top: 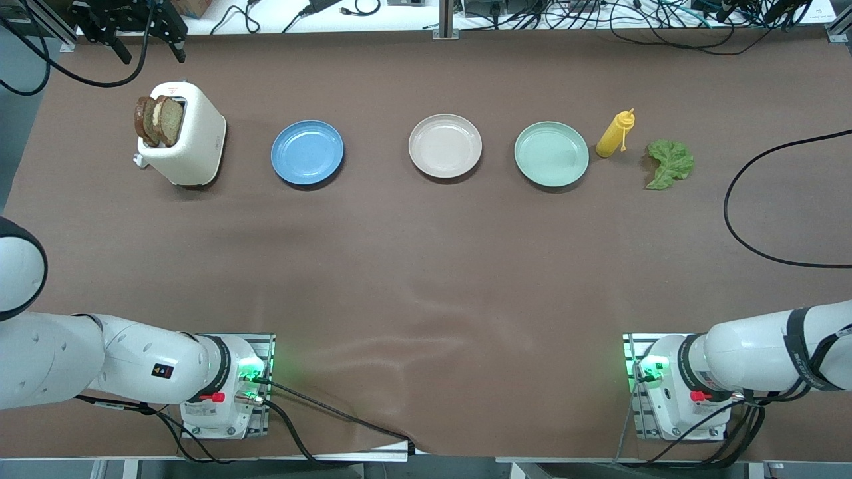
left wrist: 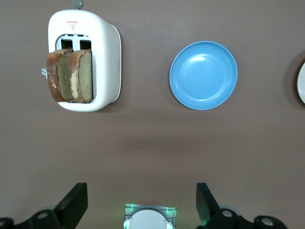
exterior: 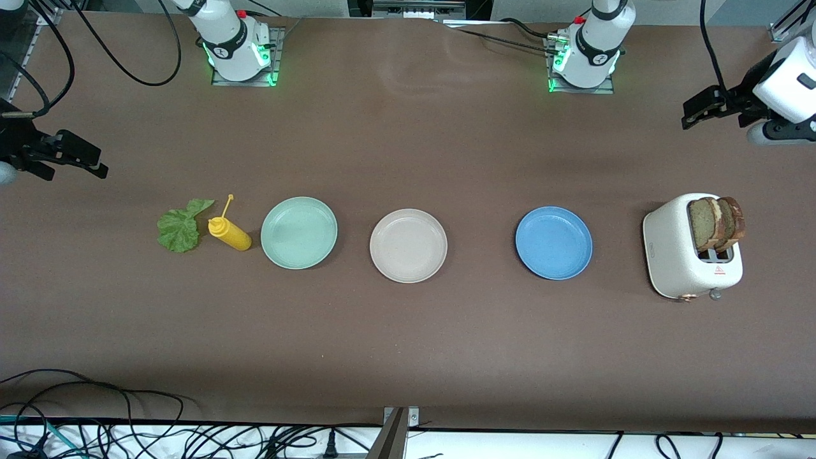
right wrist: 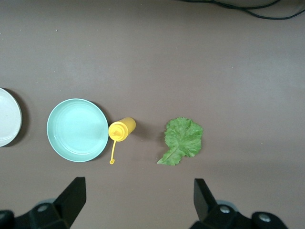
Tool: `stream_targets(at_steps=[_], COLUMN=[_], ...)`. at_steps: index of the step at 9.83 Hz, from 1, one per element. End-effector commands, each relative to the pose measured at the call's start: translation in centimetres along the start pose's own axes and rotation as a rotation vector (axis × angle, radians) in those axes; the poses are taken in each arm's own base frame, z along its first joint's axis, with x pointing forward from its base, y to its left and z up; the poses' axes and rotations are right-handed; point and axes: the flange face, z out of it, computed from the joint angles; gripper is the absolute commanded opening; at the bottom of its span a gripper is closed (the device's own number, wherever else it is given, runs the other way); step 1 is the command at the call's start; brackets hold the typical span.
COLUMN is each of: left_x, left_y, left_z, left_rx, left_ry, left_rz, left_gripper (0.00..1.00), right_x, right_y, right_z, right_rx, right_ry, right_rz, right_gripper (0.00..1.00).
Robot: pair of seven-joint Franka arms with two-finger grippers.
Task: Make sandwich on beige plate with both arms
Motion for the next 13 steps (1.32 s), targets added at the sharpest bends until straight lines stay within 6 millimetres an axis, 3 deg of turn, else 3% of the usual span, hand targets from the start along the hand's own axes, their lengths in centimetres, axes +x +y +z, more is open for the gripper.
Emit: stream_targets(at_steps=[1,4,13], left_x=[0.7,0.8,1.3], left_y=[-0.6,-1.9,-1.8], left_z=[-0.5,-0.5,-0.6], left_rx=[0.023,0.019,0.018], left_ry=[0.013,0.014,0.019], left_rz=[0.006,-0.013,-0.013], left_gripper=[1.00,1.00,1.00], right_x=[-0.2,-0.2,-0.1], right_y=[-0.2,0.1,0.1], right_z=[-0.8,-0.8,-0.6], right_rx=[-0.004,-0.005,0.003], right_ry=[0.014,0.013,0.012], right_rz=[-0.008,-0.005,-0.003], right_gripper=[1.00,1.00,1.00])
